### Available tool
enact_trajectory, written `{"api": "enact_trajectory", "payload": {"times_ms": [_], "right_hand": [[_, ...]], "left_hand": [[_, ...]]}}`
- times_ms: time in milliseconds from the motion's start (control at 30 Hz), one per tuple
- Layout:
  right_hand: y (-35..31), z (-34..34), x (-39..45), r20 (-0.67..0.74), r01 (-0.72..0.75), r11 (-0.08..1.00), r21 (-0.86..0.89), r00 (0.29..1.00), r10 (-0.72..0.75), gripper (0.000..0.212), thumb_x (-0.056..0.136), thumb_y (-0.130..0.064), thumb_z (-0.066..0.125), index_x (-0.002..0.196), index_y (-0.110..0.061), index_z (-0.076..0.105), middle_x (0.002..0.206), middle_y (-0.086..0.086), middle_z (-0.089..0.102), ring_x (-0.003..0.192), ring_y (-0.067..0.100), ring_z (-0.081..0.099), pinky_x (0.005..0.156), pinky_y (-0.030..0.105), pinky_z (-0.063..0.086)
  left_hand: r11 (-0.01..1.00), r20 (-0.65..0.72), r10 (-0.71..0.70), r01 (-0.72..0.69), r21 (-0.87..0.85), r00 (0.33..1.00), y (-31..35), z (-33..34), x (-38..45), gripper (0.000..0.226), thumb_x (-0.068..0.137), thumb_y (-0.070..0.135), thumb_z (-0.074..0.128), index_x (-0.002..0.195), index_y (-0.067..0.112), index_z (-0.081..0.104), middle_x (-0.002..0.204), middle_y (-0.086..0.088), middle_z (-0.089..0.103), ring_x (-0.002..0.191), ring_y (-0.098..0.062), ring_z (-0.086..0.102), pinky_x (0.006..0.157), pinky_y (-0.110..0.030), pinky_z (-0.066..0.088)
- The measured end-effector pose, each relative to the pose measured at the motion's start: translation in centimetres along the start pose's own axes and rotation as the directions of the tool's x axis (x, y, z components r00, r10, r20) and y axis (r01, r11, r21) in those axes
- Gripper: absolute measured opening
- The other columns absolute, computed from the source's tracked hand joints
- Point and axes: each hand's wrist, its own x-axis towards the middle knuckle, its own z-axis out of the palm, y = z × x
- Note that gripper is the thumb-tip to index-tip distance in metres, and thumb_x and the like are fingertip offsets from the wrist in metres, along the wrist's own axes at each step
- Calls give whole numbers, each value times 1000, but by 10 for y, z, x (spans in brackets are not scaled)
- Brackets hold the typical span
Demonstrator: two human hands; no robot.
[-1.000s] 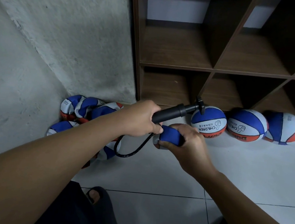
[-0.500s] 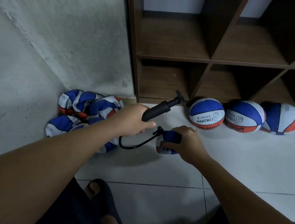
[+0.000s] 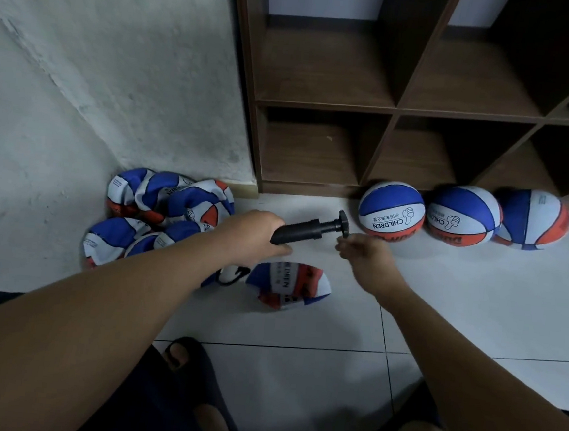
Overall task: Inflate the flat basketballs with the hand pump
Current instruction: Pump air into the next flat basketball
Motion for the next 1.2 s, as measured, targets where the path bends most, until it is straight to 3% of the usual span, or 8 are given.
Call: {"api": "enact_trajectory", "payload": {"times_ms": [100,167,267,367,567,800,967,1200], "right_hand": [[-24,-3,-13,-7,-119,893,433,991,135,37,114,-36,48,115,-10,74,111,14,78,100,29,78,94,50,63],[-39,-1,-27,48,-139,858,494,990,133,54,113,-53,42,118,-9,73,105,18,77,94,33,79,85,48,65],[-48,11,-43,62,-73,930,360,997,54,58,108,-63,45,116,-11,70,93,17,74,76,29,74,70,44,61],[-44,23,-47,-1,4,972,236,1000,-4,41,107,-54,56,108,-15,65,78,9,63,64,23,59,60,38,53],[-39,15,-40,-57,-133,929,344,985,162,16,107,-18,53,98,-8,60,80,13,52,65,25,48,54,37,42],[-21,-18,-39,-147,-250,903,348,937,316,14,102,-18,51,93,-9,57,78,11,41,57,20,36,50,32,30],[-26,-22,-41,-290,-228,911,343,897,334,14,99,-14,48,93,-9,60,77,9,42,68,23,39,55,34,34],[-55,17,-51,-358,-61,969,238,922,145,21,108,-26,47,101,-11,62,87,4,60,75,18,52,71,39,44]], "left_hand": [[981,48,48,-56,185,998,3,0,0,29,98,53,71,82,32,58,81,6,64,72,-17,64,60,-36,51],[967,60,61,-74,244,996,5,1,0,28,99,51,70,83,32,58,82,6,64,72,-17,63,58,-34,44],[959,58,64,-78,272,996,8,2,1,26,99,49,70,85,32,58,80,6,63,71,-16,62,56,-33,38],[958,63,55,-71,277,996,9,4,-1,24,100,48,71,87,32,59,80,6,63,70,-15,61,57,-32,38],[951,61,43,-59,304,997,2,12,-3,29,99,50,71,83,32,55,80,5,62,68,-14,59,56,-32,37],[955,86,9,-34,295,996,-21,11,-2,30,97,51,73,82,32,56,80,3,64,69,-18,64,59,-35,49],[951,33,42,-50,305,999,-14,17,-1,30,99,54,69,82,33,56,77,5,63,66,-17,63,56,-33,45],[958,-117,138,-102,268,983,22,25,2,29,101,43,66,77,34,52,72,8,59,63,-13,58,52,-30,34]]}}
